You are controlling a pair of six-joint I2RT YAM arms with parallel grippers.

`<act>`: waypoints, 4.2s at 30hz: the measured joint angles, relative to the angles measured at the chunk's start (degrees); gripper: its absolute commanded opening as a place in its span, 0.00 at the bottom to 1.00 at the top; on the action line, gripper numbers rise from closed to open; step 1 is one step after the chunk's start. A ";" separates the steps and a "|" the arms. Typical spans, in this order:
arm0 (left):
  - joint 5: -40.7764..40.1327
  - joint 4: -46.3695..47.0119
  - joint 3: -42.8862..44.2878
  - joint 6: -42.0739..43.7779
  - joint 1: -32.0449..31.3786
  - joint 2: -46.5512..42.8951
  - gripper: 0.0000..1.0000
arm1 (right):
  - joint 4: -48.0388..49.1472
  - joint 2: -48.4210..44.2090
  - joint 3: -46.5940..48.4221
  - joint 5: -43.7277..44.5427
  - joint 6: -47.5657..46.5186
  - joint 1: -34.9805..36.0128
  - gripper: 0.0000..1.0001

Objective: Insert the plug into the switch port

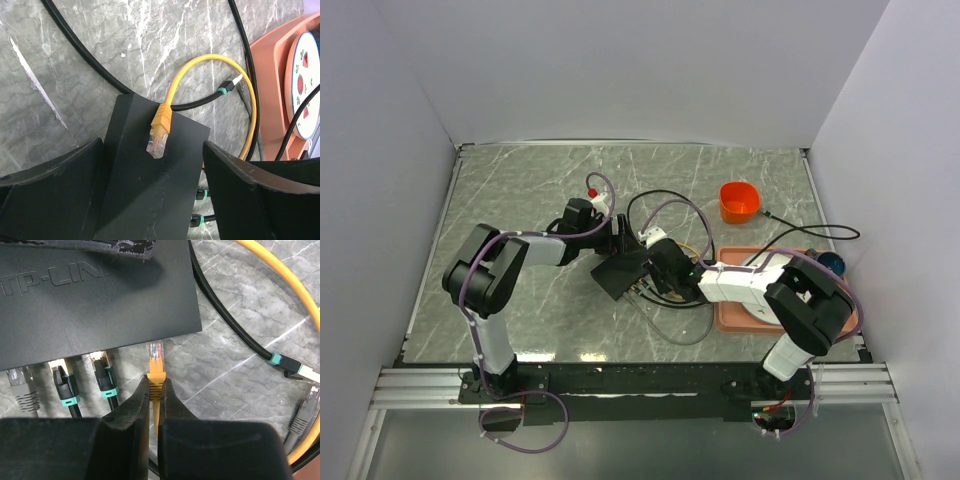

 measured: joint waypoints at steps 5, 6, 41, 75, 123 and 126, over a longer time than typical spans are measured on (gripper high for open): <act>0.26 0.52 0.00 -0.02 0.02 0.33 0.82 | 0.02 0.00 0.00 0.42 0.02 0.00 0.00; 0.28 0.59 0.00 -0.02 0.04 0.37 0.82 | 0.02 0.00 0.00 0.50 0.02 -0.02 0.00; 2.27 3.63 3.06 5.38 0.94 5.46 0.51 | -5.88 4.70 7.48 2.21 -2.25 -0.55 0.00; -1.31 15.56 0.31 3.96 -1.49 7.91 0.45 | -5.60 5.38 7.67 0.98 -3.04 -3.56 0.00; -21.77 -21.90 3.28 4.63 3.76 -30.71 0.97 | -2.16 -28.37 0.59 -5.40 -3.93 -4.61 0.99; -22.84 -22.49 -0.20 4.24 3.76 -37.97 0.97 | -1.95 -34.51 -1.62 -4.48 -3.93 -4.61 0.99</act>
